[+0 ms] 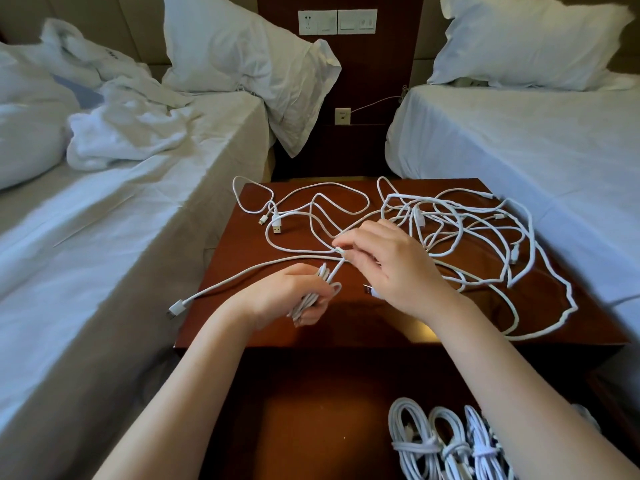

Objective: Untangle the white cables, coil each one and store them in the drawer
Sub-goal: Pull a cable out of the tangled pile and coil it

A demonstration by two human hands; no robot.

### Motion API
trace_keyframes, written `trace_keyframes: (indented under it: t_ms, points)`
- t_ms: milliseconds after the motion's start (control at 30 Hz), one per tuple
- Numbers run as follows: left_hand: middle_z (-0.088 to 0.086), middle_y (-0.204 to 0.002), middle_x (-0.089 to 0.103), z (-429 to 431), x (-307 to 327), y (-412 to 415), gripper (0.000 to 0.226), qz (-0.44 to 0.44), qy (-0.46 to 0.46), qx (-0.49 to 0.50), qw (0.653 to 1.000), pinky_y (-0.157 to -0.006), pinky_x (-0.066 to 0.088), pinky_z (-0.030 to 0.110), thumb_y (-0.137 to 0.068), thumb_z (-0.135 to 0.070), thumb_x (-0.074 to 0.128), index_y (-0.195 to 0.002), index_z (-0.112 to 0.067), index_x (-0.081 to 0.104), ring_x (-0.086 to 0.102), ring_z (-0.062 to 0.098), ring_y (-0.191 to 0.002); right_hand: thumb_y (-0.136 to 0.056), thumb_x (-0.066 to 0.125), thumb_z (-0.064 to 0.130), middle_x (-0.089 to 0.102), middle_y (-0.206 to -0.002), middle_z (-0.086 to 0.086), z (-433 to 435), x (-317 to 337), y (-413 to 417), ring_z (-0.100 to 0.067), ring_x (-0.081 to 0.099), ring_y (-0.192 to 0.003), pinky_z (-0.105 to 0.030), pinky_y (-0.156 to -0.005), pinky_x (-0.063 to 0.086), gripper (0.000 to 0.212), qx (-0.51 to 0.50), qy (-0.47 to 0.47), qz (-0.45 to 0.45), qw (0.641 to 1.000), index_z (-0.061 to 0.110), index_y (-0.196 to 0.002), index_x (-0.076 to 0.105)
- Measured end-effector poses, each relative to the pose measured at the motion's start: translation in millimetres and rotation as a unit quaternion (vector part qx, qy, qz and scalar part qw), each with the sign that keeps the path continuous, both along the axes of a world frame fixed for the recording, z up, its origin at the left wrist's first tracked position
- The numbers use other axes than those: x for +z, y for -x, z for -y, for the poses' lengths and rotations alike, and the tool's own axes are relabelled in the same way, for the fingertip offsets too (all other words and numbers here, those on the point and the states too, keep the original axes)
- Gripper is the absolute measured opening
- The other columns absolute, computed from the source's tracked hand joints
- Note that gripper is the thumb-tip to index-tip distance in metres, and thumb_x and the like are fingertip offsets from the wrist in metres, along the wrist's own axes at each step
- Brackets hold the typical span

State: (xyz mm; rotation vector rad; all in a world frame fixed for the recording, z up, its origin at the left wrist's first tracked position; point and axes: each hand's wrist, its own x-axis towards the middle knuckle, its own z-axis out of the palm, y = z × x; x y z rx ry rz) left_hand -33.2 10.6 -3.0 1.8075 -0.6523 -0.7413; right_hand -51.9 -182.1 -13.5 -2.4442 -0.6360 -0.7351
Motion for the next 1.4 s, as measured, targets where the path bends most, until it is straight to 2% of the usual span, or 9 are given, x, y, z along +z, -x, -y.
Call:
trace_keyframes:
  t_ms: [67,167,300,667,867,1033,1133,1267,1400]
  points:
    - [0.004,-0.048,0.044,-2.1,-1.3,-1.4,0.03,-0.016,0.019,0.0,1.0,-0.056,0.031,0.034,-0.079,-0.021,0.048,-0.05,-0.016,0.047,0.039,0.018,-0.045,-0.096,0.039,0.04,0.062,-0.103,0.009,0.4,0.9,1.5,-0.005,0.043,-0.095,-0.018,-0.08,0.039,0.04,0.02,0.043,-0.027,0.999,0.026,-0.123,0.065]
    - [0.004,-0.049,0.042,-7.6,-1.5,-5.2,0.027,-0.039,0.047,-0.006,0.998,-0.052,0.031,0.032,-0.08,-0.019,0.047,-0.054,-0.014,0.048,0.036,0.02,-0.046,-0.095,0.033,0.048,0.056,-0.118,0.011,-1.3,2.1,6.5,-0.008,0.04,-0.105,-0.028,-0.088,0.038,0.047,0.037,0.092,-0.074,0.992,0.035,-0.134,0.056]
    - [0.004,-0.048,0.041,-9.7,-1.6,-7.4,0.026,-0.072,0.079,-0.038,0.994,-0.049,0.032,0.029,-0.079,-0.02,0.05,-0.054,-0.014,0.049,0.035,0.019,-0.044,-0.1,0.045,0.04,0.049,-0.126,0.013,-2.3,5.7,8.3,-0.004,0.033,-0.109,-0.032,-0.096,0.036,0.039,0.051,0.09,-0.143,0.984,0.039,-0.139,0.049]
    - [0.01,-0.059,0.051,-13.1,-3.7,-9.1,0.02,-0.105,0.135,-0.079,0.982,-0.056,0.039,0.029,-0.089,-0.018,0.053,-0.074,-0.005,0.059,0.047,0.02,-0.054,-0.091,0.036,0.056,0.053,-0.102,0.015,-2.0,-0.5,1.3,-0.008,0.044,-0.101,-0.03,-0.088,0.041,0.039,0.077,0.014,-0.171,0.982,0.033,-0.111,0.06]
    - [0.003,-0.06,0.056,-8.4,-4.0,-6.7,0.029,-0.047,0.155,0.046,0.986,-0.058,0.044,0.023,-0.092,-0.031,0.053,-0.078,-0.01,0.067,0.051,0.013,-0.055,-0.095,0.043,0.042,0.056,-0.091,0.01,-2.8,-3.7,1.0,-0.011,0.045,-0.085,-0.029,-0.077,0.041,0.029,0.034,-0.004,-0.129,0.991,0.021,-0.102,0.063]
    - [0.001,-0.061,0.055,4.4,-4.3,-2.8,0.041,0.047,0.16,0.178,0.97,-0.056,0.042,0.023,-0.098,-0.033,0.046,-0.085,0.001,0.065,0.049,0.013,-0.056,-0.097,0.043,0.039,0.056,-0.089,0.011,-4.6,-2.5,1.0,-0.011,0.044,-0.083,-0.033,-0.076,0.041,0.033,-0.013,-0.012,-0.105,0.994,0.014,-0.097,0.064]
    - [-0.005,-0.068,0.06,7.4,-6.9,3.0,0.03,0.185,0.166,0.221,0.943,-0.061,0.045,0.02,-0.097,-0.034,0.049,-0.081,-0.015,0.066,0.055,0.009,-0.064,-0.1,0.048,0.032,0.056,-0.088,0.012,-3.6,0.0,1.2,-0.009,0.044,-0.088,-0.033,-0.08,0.041,0.026,-0.018,-0.062,-0.11,0.992,0.012,-0.098,0.066]
    - [-0.006,-0.072,0.063,7.3,-17.4,4.7,0.023,0.367,0.063,0.249,0.894,-0.057,0.048,0.023,-0.095,-0.038,0.05,-0.094,-0.018,0.062,0.061,0.008,-0.065,-0.1,0.05,0.028,0.056,-0.089,0.012,-3.8,-0.3,1.7,-0.01,0.043,-0.092,-0.033,-0.082,0.041,0.023,-0.037,-0.07,-0.106,0.991,0.012,-0.098,0.066]
    - [0.009,-0.066,0.063,16.9,-16.6,11.6,0.02,0.29,0.062,0.278,0.913,-0.045,0.05,0.03,-0.1,-0.03,0.043,-0.095,-0.015,0.055,0.06,0.013,-0.043,-0.099,0.052,0.027,0.056,-0.088,0.011,-6.5,-1.5,2.4,-0.015,0.046,-0.09,-0.035,-0.08,0.043,0.021,-0.061,-0.073,-0.087,0.992,0.011,-0.098,0.066]
